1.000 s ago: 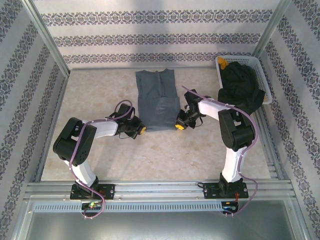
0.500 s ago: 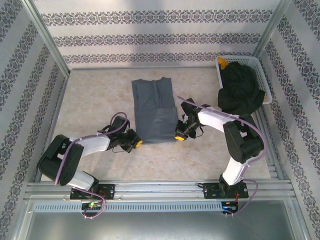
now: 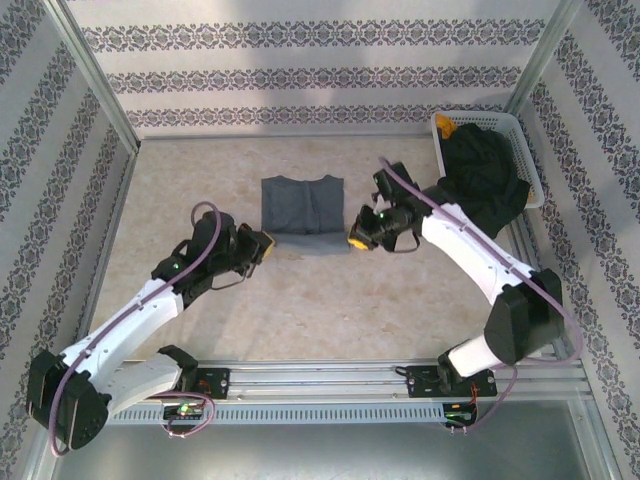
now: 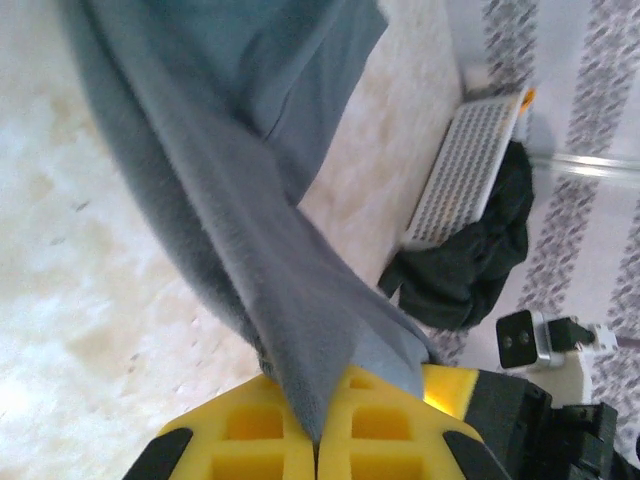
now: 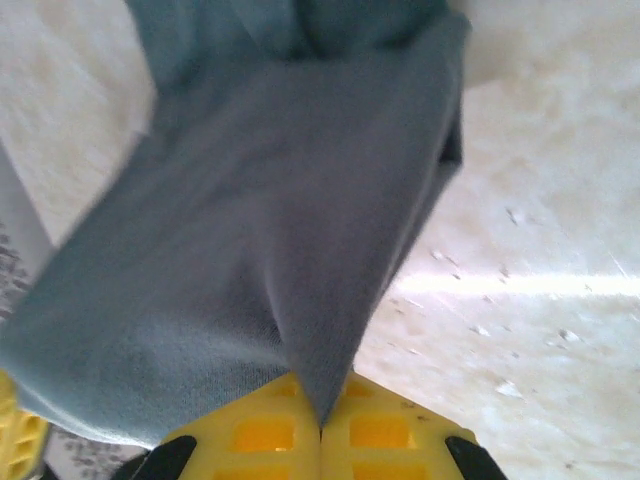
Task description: Fold and stack the t-shirts
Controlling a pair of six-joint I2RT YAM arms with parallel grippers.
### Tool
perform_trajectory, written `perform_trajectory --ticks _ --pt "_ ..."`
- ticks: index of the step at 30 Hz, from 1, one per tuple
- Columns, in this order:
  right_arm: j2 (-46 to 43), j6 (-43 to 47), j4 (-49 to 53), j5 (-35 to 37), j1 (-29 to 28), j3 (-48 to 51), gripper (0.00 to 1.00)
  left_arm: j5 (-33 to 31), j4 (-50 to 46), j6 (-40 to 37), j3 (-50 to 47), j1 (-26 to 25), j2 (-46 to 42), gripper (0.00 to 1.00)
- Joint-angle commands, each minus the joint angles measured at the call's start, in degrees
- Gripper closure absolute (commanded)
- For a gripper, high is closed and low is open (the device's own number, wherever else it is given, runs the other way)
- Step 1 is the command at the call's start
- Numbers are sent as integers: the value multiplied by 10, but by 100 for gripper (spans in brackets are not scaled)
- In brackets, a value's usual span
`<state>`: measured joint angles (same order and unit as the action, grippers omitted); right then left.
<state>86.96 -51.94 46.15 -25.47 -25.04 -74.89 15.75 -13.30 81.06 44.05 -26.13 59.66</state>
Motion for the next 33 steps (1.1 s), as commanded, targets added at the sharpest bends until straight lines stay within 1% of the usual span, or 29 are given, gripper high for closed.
perform_trajectory --ticks 1,5,7,8,9,10,12,13,14,15,17,19,20,22,23,25,27,29,30,33 --pt "61 -29 5 5 15 -89 100 -22 16 9 48 46 49 100" --pt "185 -42 3 -5 39 -234 100 27 76 30 129 113 181 100" --pt "274 -43 24 -12 50 -332 100 37 90 11 186 138 264 100" --pt "311 -46 33 -13 55 -370 100 41 91 3 212 148 303 97" --pt "351 -53 42 -11 61 -405 100 54 106 1 237 157 350 87" --pt "387 -57 33 -16 67 -435 87 72 127 3 260 167 399 76" --pt "448 -50 9 -26 80 -495 67 89 138 3 306 180 469 63" --pt "466 -35 -4 -30 84 -523 61 83 130 -2 319 183 484 60" --pt "482 -14 -10 -29 88 -559 55 63 118 -13 327 183 484 57" --pt "494 11 2 -24 91 -598 50 46 104 -26 331 182 475 56" --pt "502 52 37 -26 98 -653 46 31 85 -36 322 176 444 52" --pt "488 83 72 -27 105 -658 46 17 71 -39 288 163 398 48" --pt "466 97 78 -26 107 -631 46 10 63 -38 263 149 369 46" --pt "396 117 44 -23 105 -527 46 5 63 -23 214 113 325 43" --pt "346 115 -3 -27 104 -435 46 5 74 -4 183 88 310 43" --pt "251 92 -110 -40 105 -274 46 1 115 57 119 37 284 42" --pt "151 62 -219 -53 107 -113 46 -25 167 144 58 -17 274 40" --pt "75 39 -287 -51 107 -4 45 -58 245 222 16 -58 278 40" --pt "39 30 -316 -55 106 42 44 -79 277 243 8 -74 288 39" --pt "-36 12 -364 -70 105 131 42 -108 302 240 44 -94 332 32"
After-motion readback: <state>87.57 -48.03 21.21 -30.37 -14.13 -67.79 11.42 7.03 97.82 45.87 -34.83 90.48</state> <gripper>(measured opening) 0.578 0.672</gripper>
